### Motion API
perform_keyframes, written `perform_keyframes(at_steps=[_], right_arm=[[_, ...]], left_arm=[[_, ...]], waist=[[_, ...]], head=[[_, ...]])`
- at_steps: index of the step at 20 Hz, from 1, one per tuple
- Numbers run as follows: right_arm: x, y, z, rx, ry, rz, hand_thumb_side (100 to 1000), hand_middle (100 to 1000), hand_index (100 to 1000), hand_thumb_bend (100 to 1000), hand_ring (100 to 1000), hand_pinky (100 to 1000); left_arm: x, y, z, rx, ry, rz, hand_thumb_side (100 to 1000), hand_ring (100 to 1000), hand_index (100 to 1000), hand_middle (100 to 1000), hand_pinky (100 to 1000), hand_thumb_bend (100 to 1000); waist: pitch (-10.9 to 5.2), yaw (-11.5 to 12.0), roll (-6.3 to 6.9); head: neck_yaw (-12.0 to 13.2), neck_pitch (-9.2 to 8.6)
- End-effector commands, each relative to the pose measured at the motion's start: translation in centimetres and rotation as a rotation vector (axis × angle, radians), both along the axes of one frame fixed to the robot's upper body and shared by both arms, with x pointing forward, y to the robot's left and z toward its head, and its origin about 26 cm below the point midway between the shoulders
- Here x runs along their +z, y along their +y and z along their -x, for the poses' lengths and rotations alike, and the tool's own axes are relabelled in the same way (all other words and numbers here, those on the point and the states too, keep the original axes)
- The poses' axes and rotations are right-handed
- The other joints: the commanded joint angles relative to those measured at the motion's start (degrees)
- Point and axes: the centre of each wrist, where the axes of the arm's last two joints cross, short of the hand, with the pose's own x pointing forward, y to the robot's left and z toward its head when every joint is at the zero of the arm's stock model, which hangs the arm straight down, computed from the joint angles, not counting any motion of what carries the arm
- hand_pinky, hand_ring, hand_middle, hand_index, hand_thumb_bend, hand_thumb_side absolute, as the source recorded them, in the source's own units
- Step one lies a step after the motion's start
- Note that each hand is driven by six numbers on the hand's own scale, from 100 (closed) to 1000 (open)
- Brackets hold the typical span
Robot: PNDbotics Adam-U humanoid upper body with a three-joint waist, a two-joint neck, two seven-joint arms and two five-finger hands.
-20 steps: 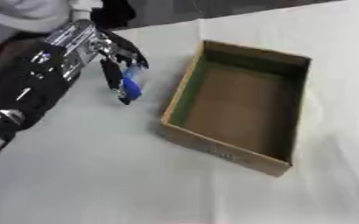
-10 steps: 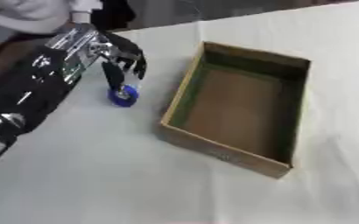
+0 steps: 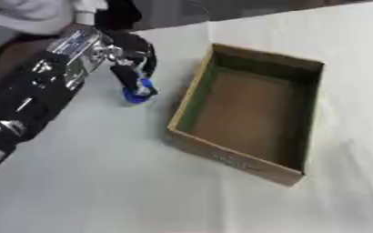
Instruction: Pick up objects on the table and place them in the box.
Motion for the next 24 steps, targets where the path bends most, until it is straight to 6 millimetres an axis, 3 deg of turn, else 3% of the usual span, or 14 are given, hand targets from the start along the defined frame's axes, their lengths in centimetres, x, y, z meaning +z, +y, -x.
perform_keyframes(at_steps=[1, 13, 24], right_arm=[[0.6, -0.2, 0.4, -0.010, -0.027, 0.013, 996, 330, 442, 100, 371, 203], [0.3, -0.4, 0.4, -0.019, -0.016, 0.021, 995, 331, 443, 100, 371, 203], [-0.1, -0.9, 0.5, -0.039, 0.001, 0.031, 993, 331, 443, 100, 371, 204]], left_arm=[[2.1, 0.8, 0.6, 0.007, -0.061, -0.027, 576, 100, 388, 133, 100, 100], [3.1, 1.0, 1.0, 0.016, -0.051, 0.010, 565, 100, 380, 112, 100, 100], [6.5, -1.1, 2.2, -0.050, -0.061, 0.014, 554, 100, 379, 104, 100, 100]], waist=[[-0.92, 0.21, -0.44], [-1.52, 0.89, -0.38], [-2.89, 2.06, -0.17]], head=[[0.48, -0.55], [0.32, -0.57], [-0.22, -0.08]])
